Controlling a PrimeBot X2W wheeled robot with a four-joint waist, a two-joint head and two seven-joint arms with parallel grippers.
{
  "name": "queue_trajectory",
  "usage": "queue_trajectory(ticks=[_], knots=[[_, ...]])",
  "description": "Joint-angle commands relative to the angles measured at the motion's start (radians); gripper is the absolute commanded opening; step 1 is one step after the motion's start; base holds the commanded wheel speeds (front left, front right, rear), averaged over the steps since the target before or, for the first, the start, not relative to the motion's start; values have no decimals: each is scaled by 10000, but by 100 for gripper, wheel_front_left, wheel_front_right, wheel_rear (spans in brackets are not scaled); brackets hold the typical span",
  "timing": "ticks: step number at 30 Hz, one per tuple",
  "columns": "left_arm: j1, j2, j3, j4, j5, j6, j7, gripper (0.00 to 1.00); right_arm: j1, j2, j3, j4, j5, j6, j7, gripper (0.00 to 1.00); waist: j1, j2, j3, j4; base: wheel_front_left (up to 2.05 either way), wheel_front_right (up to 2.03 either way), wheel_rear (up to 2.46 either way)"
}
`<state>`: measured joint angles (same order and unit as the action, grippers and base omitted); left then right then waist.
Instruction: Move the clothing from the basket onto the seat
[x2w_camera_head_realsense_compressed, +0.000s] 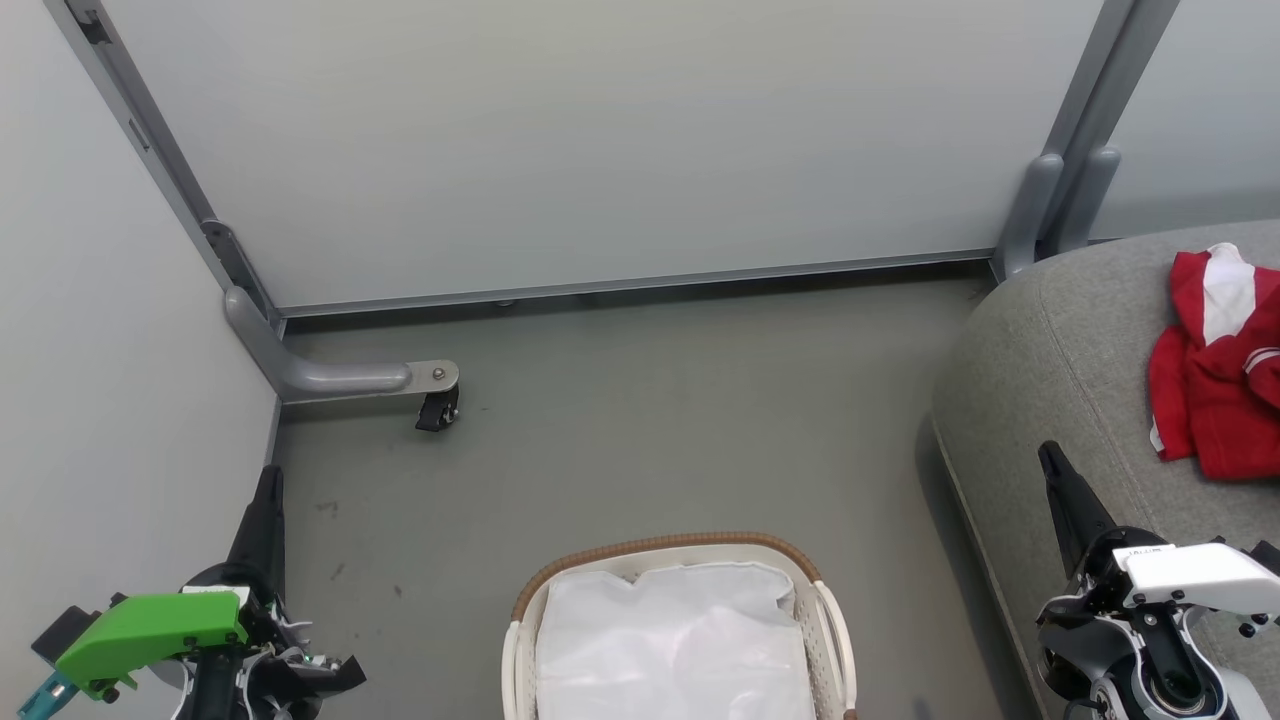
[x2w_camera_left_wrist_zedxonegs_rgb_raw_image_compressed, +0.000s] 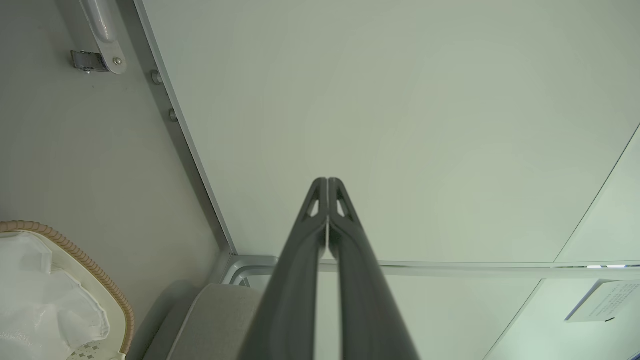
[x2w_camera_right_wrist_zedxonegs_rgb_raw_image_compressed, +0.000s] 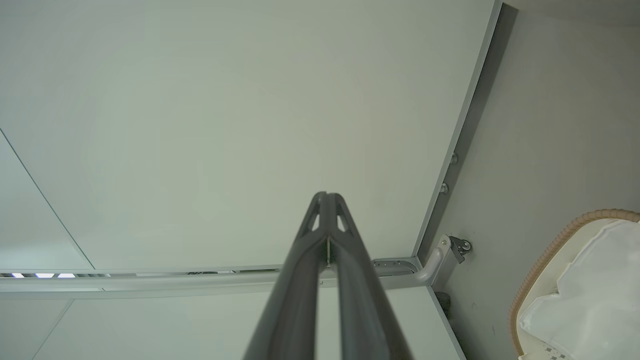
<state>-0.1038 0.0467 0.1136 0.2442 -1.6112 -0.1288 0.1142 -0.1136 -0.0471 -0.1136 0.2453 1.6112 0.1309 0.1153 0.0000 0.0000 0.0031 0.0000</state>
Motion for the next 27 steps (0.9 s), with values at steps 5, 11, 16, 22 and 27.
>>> queue_trajectory(ticks=[5,11,16,22,27], knots=[[-93,66,21,-10,-33,-36,31,0,105,-60,-19,-38,34,-3,13,0,0,0,0,0,0,0,0],[-93,66,21,-10,-32,-36,31,0,105,-60,-19,-38,35,-3,13,0,0,0,0,0,0,0,0],[-93,66,21,-10,-32,-36,31,0,105,-60,-18,-38,35,-3,12,0,0,0,0,0,0,0,0],[-93,66,20,-10,-32,-36,32,0,106,-60,-18,-38,35,-3,12,0,0,0,0,0,0,0,0],[-93,66,20,-10,-32,-36,32,0,106,-60,-18,-38,35,-3,12,0,0,0,0,0,0,0,0]])
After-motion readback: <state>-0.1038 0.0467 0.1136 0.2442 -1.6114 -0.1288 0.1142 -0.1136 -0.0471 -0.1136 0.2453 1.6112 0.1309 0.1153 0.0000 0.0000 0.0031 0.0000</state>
